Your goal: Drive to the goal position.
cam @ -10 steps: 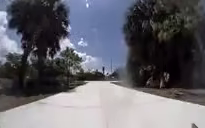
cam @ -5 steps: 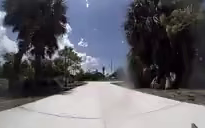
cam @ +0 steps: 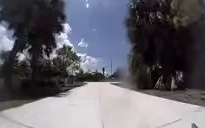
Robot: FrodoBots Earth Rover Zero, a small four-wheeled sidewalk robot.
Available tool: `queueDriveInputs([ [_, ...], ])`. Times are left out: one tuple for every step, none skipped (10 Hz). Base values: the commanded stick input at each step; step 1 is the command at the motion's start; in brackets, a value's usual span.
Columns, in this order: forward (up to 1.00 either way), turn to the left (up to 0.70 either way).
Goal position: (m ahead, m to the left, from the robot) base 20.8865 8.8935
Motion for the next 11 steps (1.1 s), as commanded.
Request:
queueDriveInputs([
  [0.85,0.0],
  [0.85,0.0],
  [0.85,0.06],
  [0.85,0.34],
  [0.85,0.34],
  [0.85,0.34],
  [0.85,0.14],
  [0.85,0.03],
  [0.85,0.0],
  [0.85,0.0],
  [0.85,0.0],
])
